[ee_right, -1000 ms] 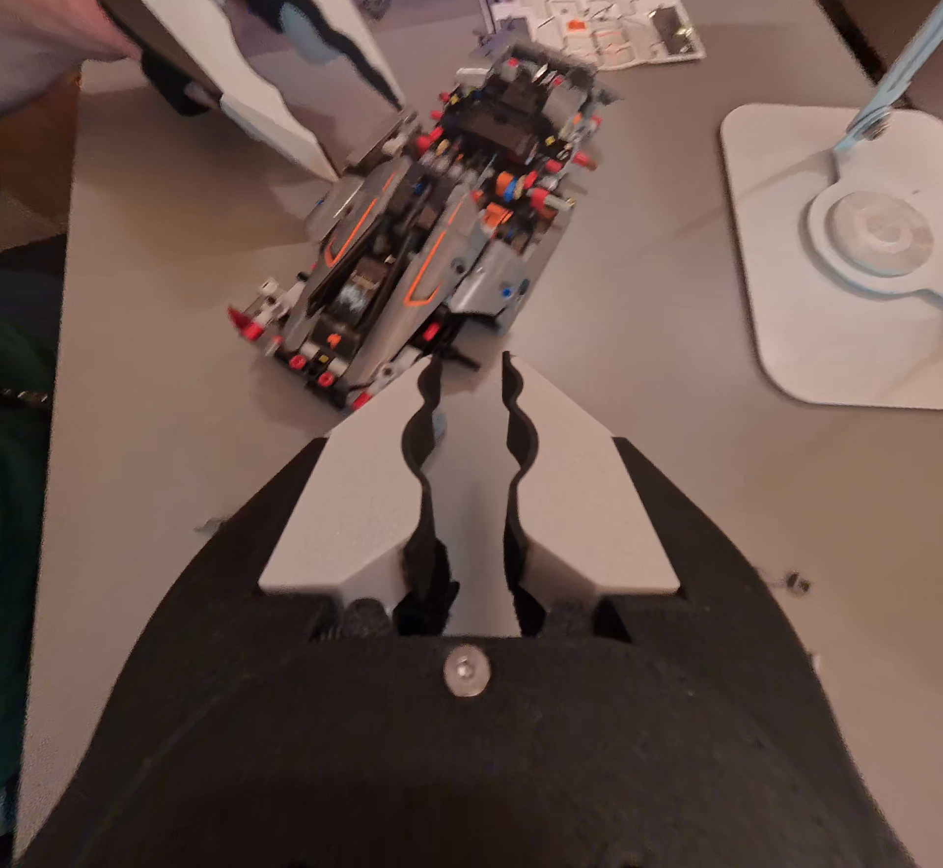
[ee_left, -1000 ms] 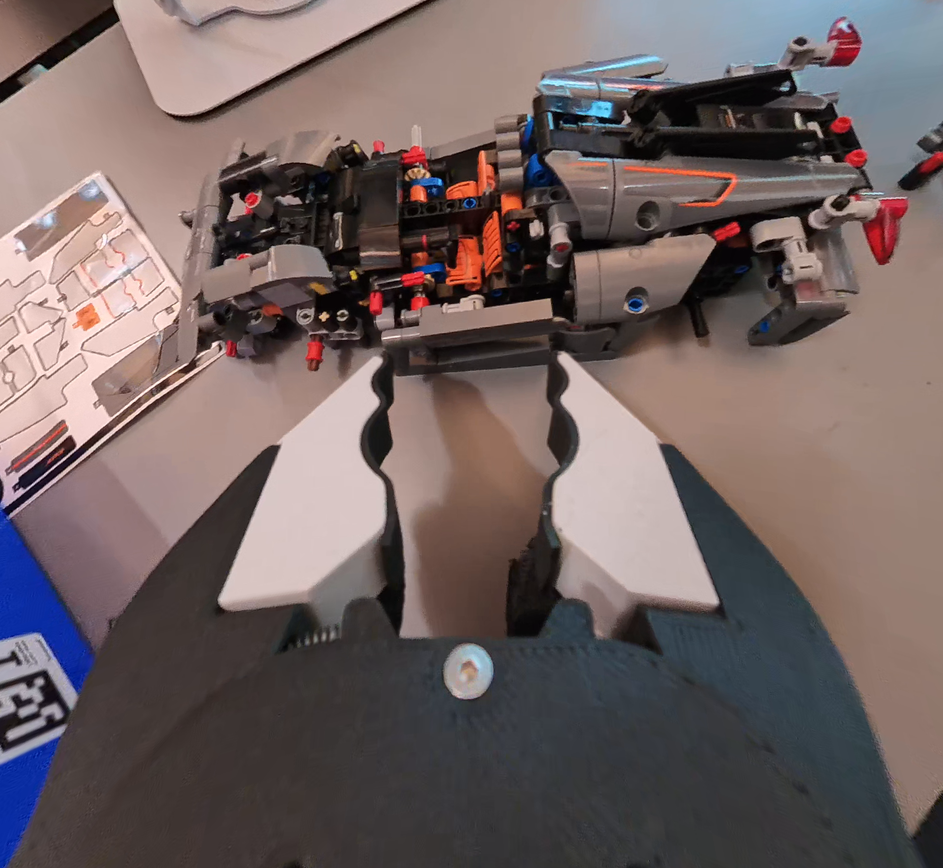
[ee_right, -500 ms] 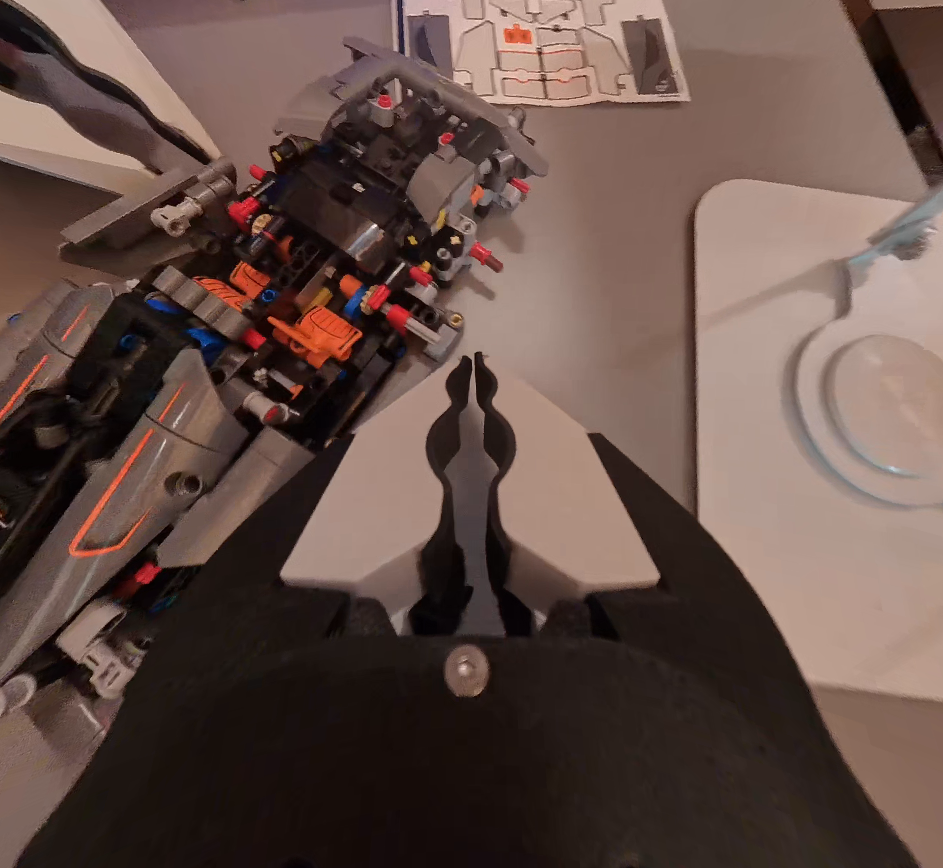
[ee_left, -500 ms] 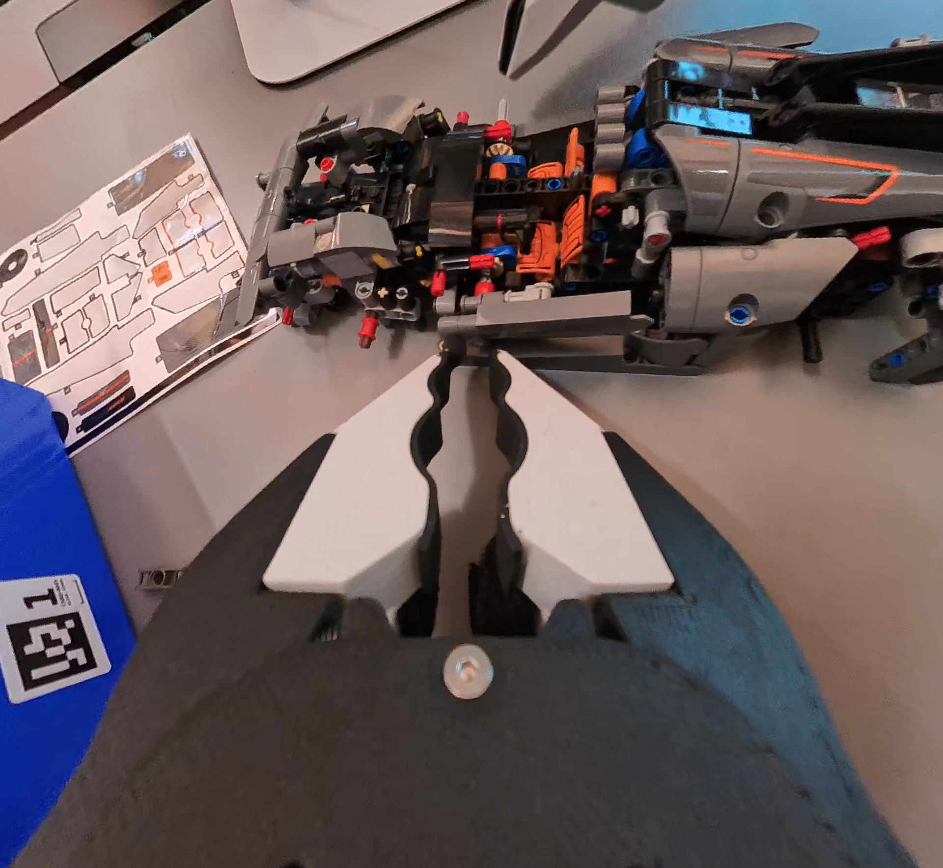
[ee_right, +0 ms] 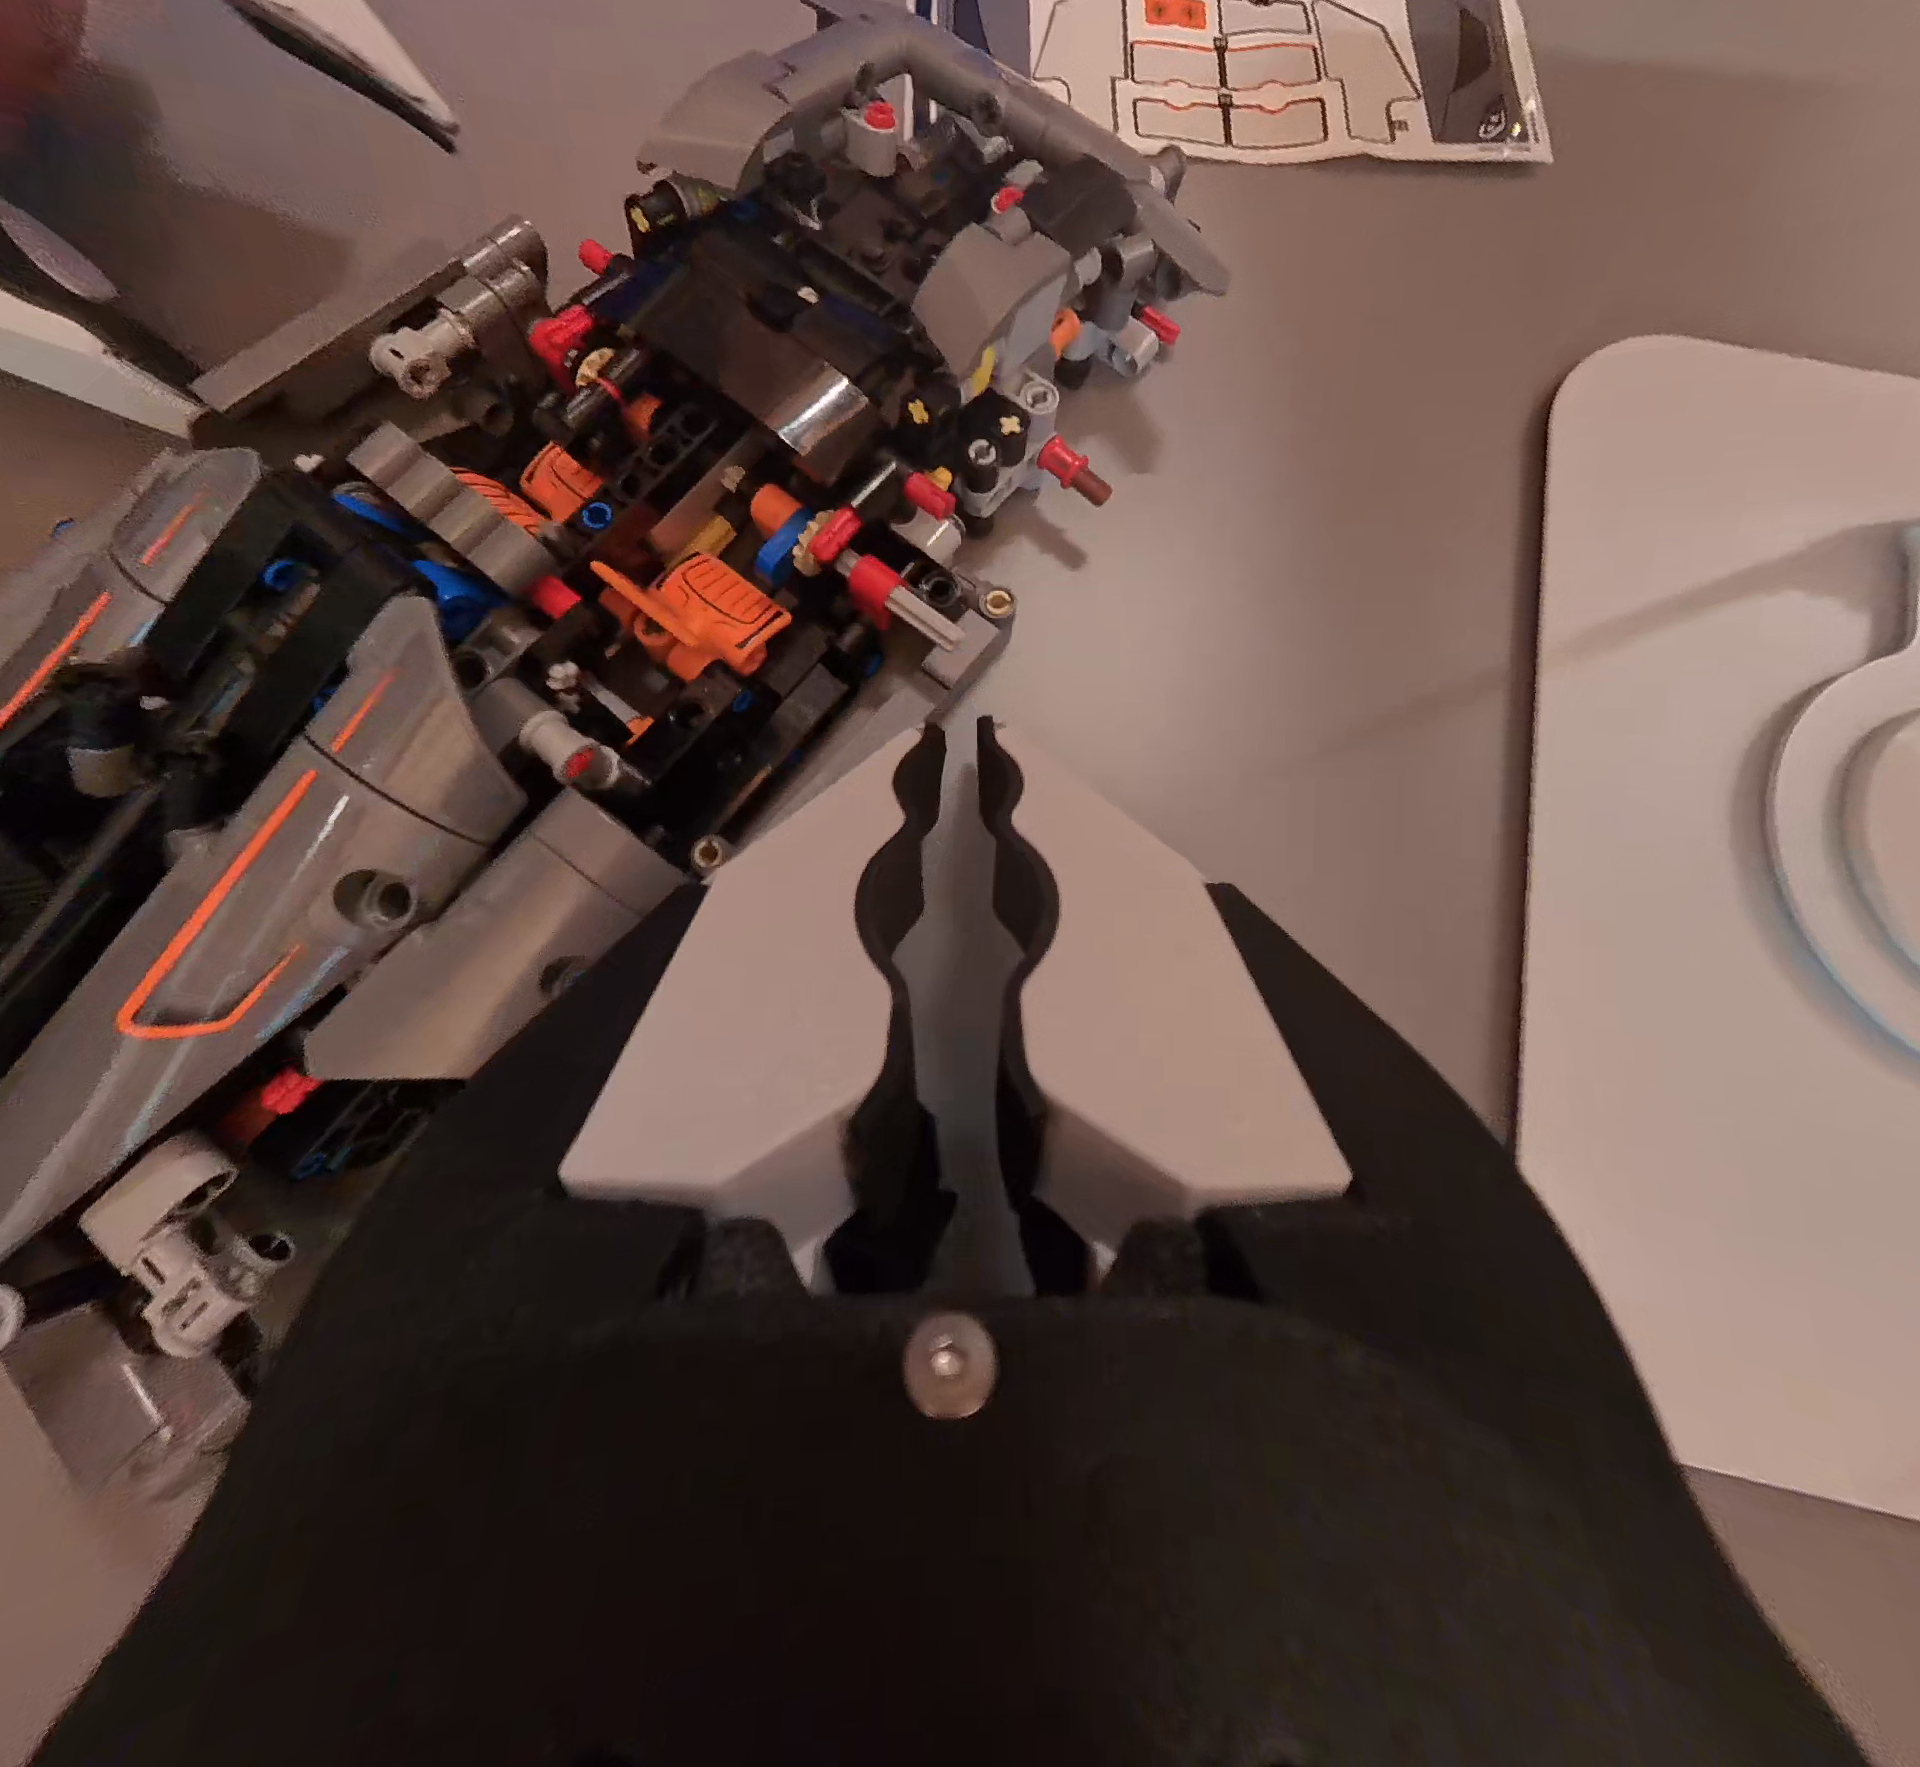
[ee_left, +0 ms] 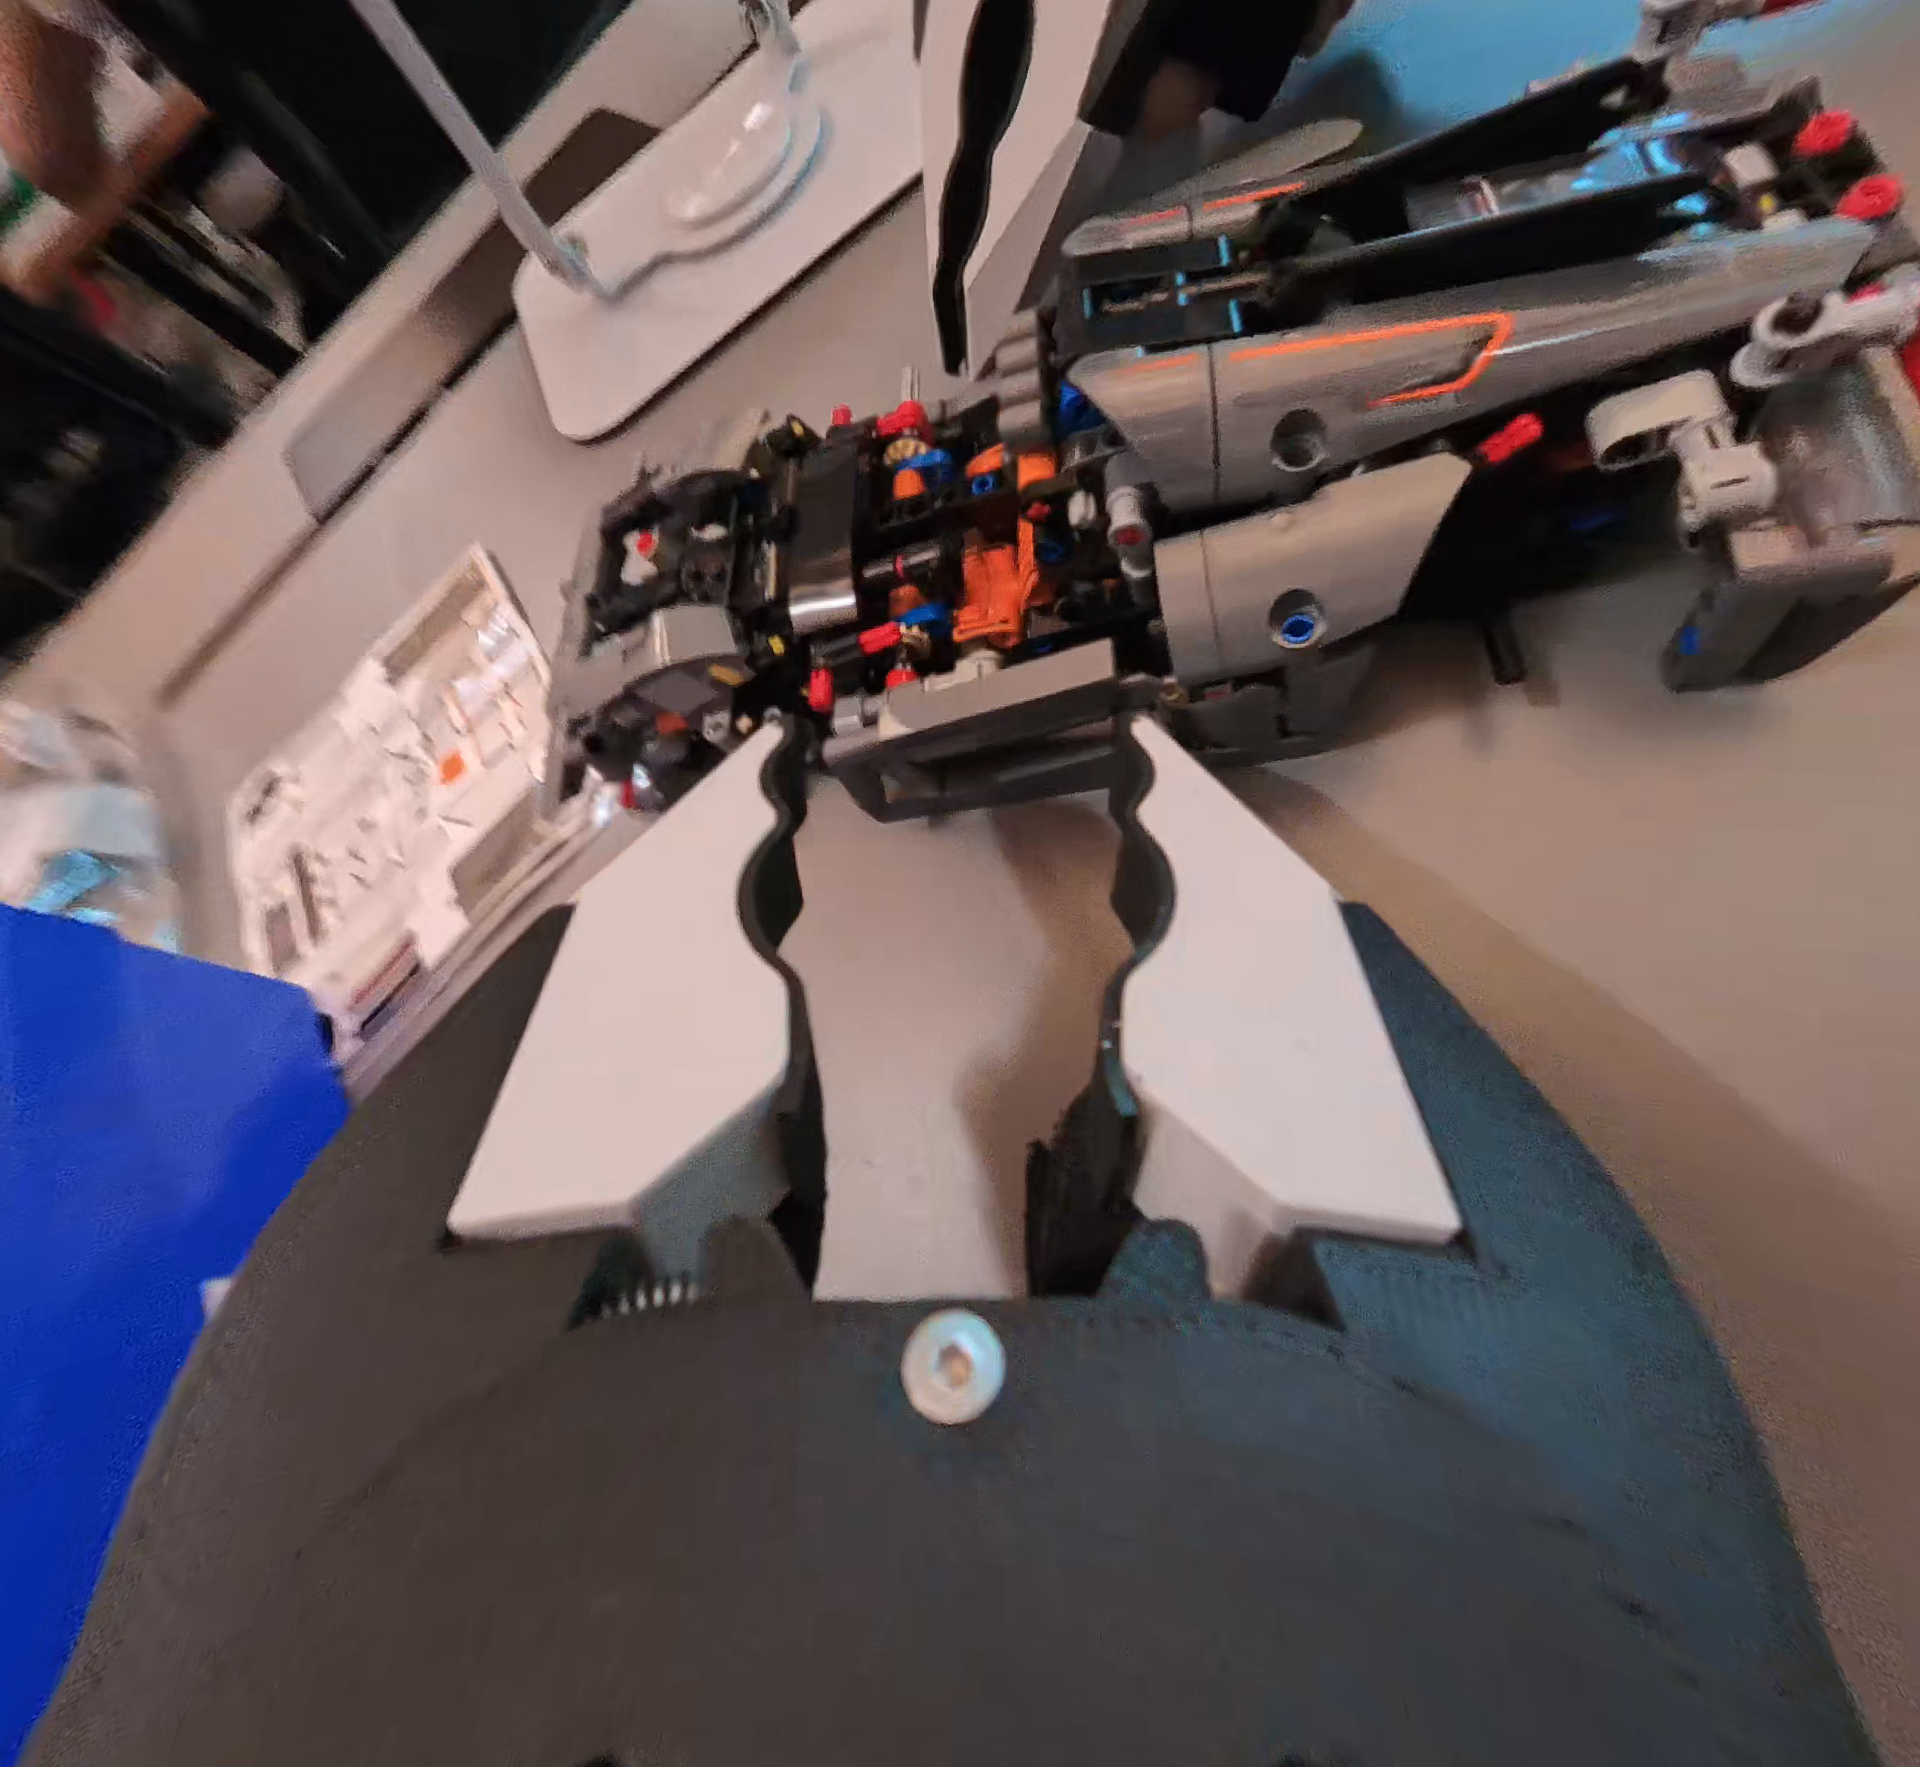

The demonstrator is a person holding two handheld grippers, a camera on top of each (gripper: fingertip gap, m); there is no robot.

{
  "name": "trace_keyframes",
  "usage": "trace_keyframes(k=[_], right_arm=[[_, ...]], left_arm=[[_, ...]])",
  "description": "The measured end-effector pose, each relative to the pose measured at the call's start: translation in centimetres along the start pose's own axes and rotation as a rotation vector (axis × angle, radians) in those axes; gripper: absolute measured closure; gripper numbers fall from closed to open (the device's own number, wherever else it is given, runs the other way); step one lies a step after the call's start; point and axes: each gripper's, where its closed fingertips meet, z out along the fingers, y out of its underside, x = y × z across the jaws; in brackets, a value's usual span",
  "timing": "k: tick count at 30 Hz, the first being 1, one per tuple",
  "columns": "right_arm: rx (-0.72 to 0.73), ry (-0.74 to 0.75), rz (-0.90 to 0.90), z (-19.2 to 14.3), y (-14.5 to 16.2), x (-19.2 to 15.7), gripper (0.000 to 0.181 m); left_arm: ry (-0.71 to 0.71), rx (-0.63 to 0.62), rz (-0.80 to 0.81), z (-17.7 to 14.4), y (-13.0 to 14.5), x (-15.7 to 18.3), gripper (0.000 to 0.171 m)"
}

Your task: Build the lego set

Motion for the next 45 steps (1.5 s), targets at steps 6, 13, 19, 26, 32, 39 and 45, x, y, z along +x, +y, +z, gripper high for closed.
trace_keyframes(k=[6,13,19,26,32,39,45], right_arm=[[0.008,-0.006,0.043,0.2,0.7,0.3,0.177],[-0.002,-0.027,0.047,0.3,0.9,0.1,0.175],[-0.001,-0.029,0.048,0.3,0.9,0.1,0.176],[-0.001,-0.048,0.063,0.3,1.0,0.0,0.179],[-0.001,-0.065,0.075,0.2,1.0,0.0,0.18],[-0.002,-0.087,0.091,0.3,1.0,-0.1,0.181],[-0.003,-0.1,0.099,0.3,1.0,-0.2,0.181]], left_arm=[[-0.016,0.019,0.096,0.1,-0.8,0.2,0.126],[-0.063,-0.008,0.329,0.1,-0.6,1.2,0.118],[-0.09,-0.032,0.434,0.8,-0.6,1.6,0.13],[-0.063,0.009,0.433,0.2,-1.3,1.1,0.149],[-0.049,0.029,0.37,0.2,-1.6,0.5,0.15],[-0.06,0.047,0.278,0.1,-1.9,-1.0,0.153],[-0.04,0.085,0.167,-0.3,-1.9,-2.0,0.153]])
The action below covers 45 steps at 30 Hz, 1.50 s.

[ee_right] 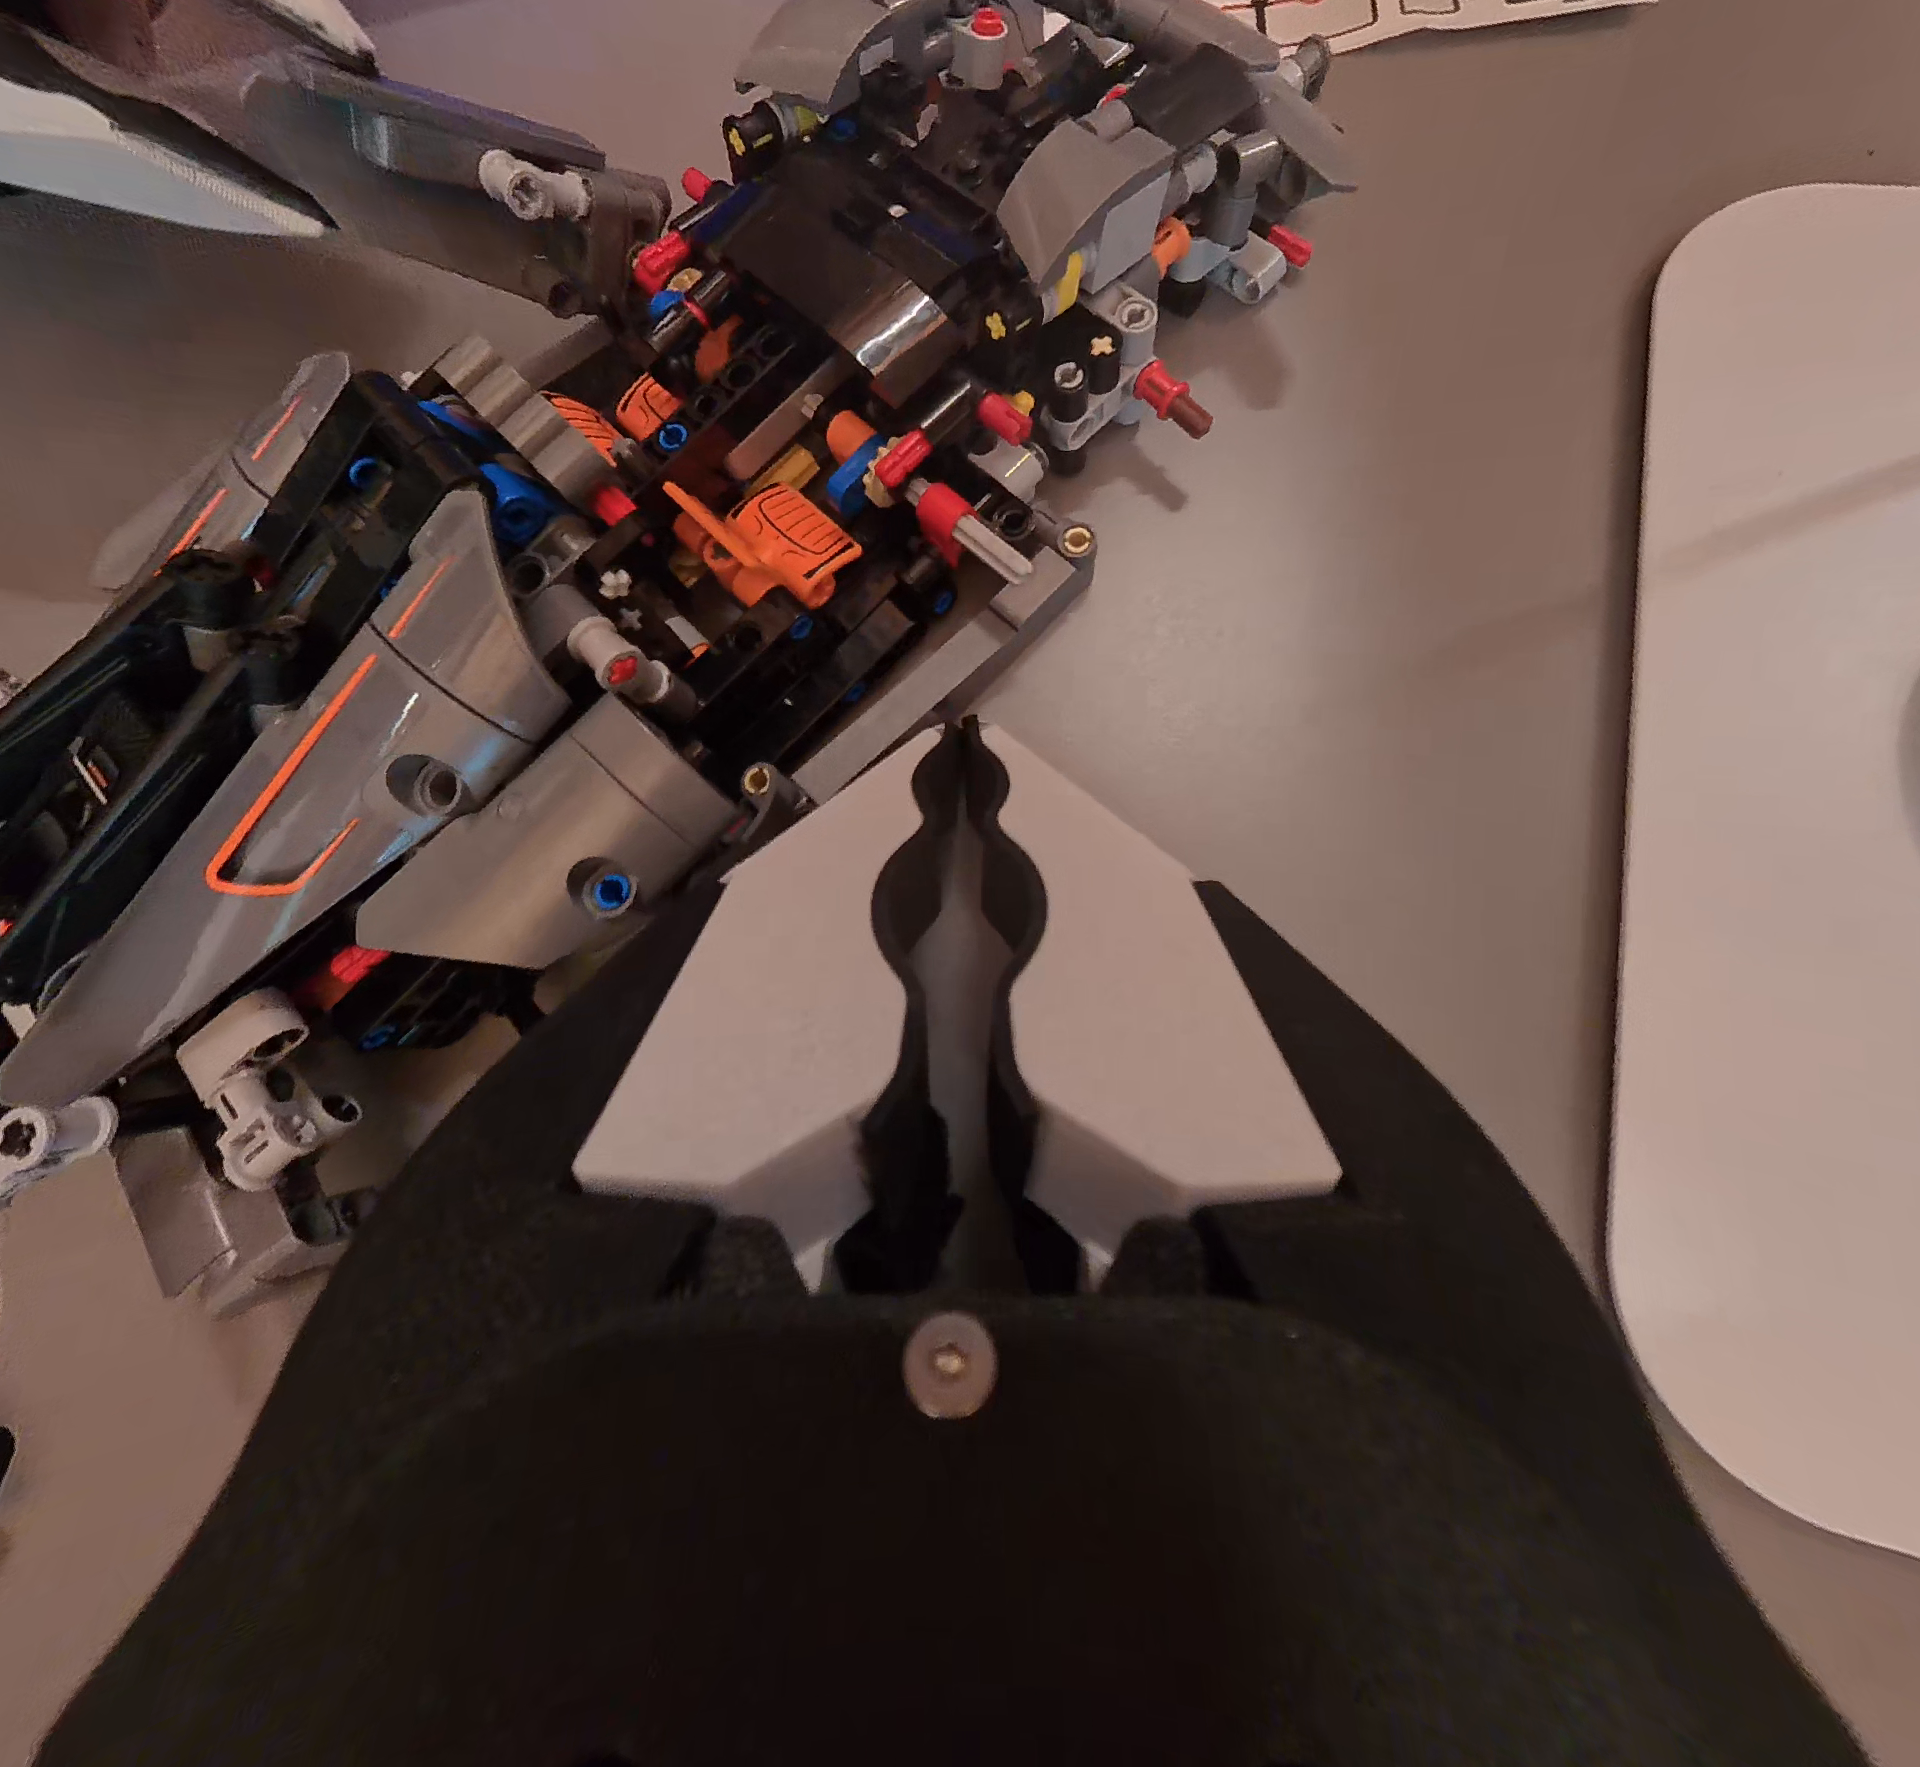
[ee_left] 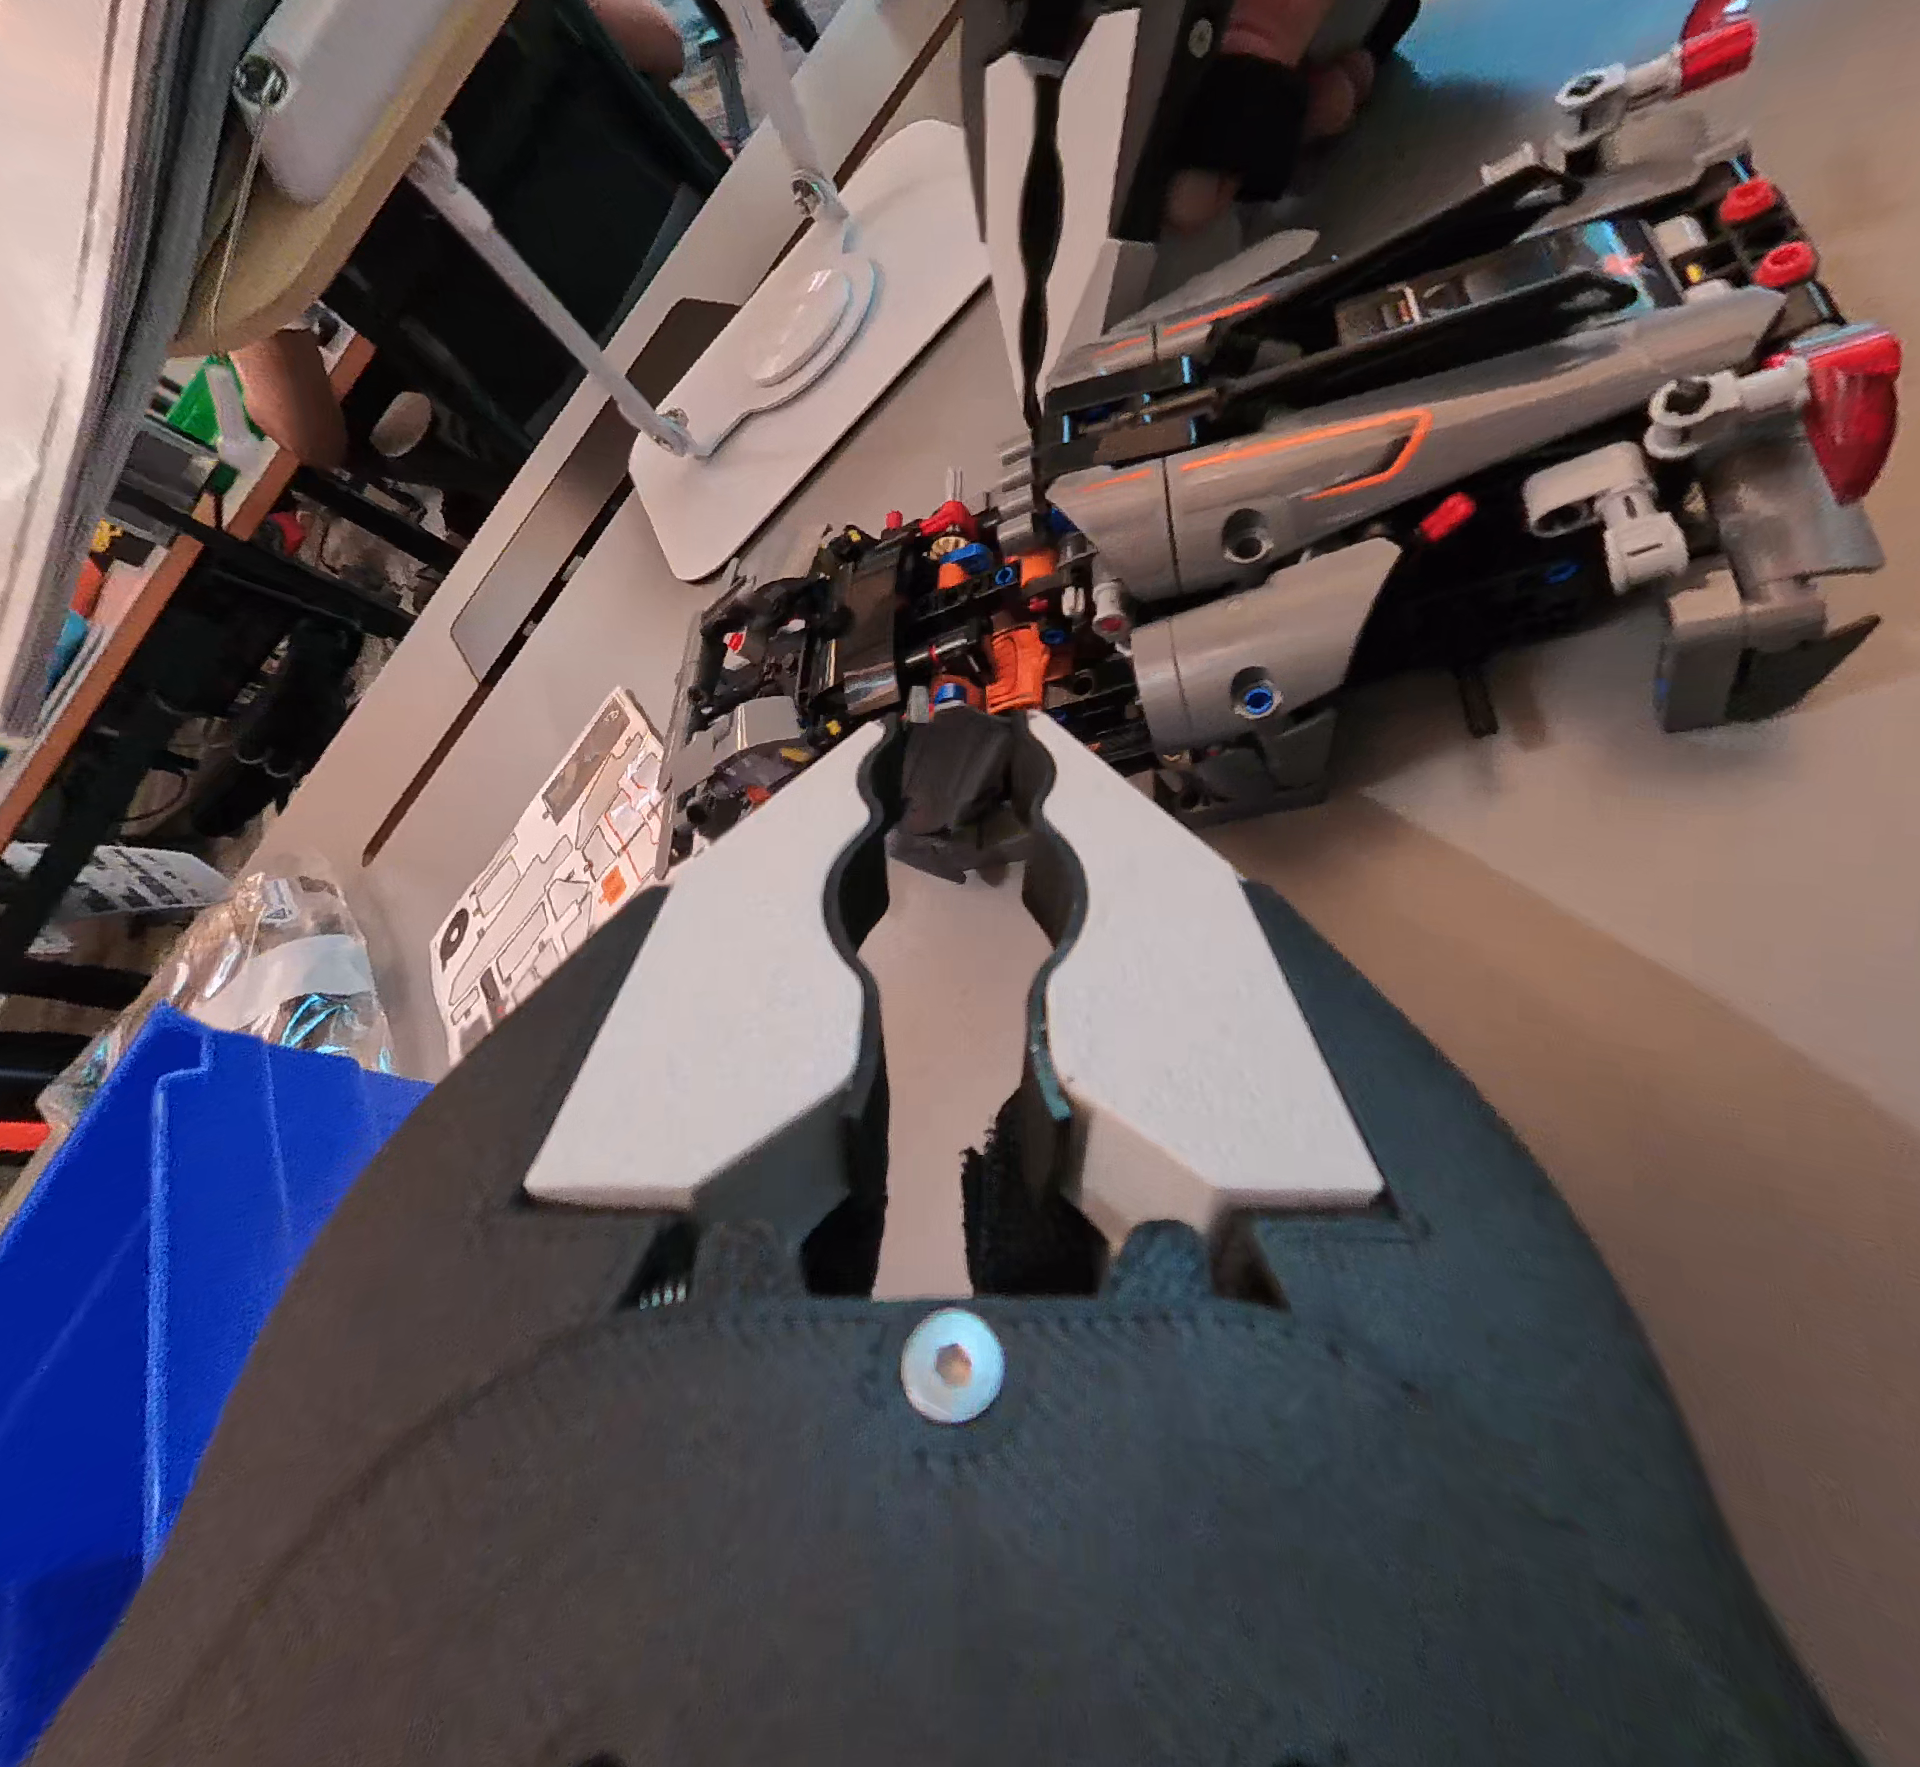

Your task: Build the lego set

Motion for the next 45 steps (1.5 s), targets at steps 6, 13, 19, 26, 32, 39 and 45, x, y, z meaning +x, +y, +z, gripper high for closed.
trace_keyframes(k=[6,13,19,26,32,39,45], right_arm=[[0.0,-0.007,0.004,0.0,0.0,-0.1,0.181],[-0.002,-0.023,0.006,0.0,0.0,-0.2,0.181],[-0.004,-0.036,0.004,0.0,0.1,-0.4,0.181],[-0.005,-0.045,0.007,0.0,0.1,-0.5,0.181],[-0.005,-0.048,0.008,0.0,0.1,-0.5,0.181],[-0.006,-0.054,0.012,0.0,0.1,-0.5,0.181],[-0.006,-0.054,0.009,0.0,0.1,-0.6,0.181]], left_arm=[[0.008,0.002,-0.083,0.2,0.3,-0.9,0.153],[0.058,0.019,-0.249,0.5,1.0,-2.2,0.153],[0.065,0.021,-0.31,0.6,1.4,-2.9,0.153],[0.097,0.055,-0.299,0.3,0.4,-2.5,0.153],[0.129,0.008,-0.264,0.9,0.9,-1.5,0.164],[0.181,-0.033,-0.273,1.2,1.6,-0.2,0.166],[0.216,-0.038,-0.313,1.2,1.9,0.3,0.171]])
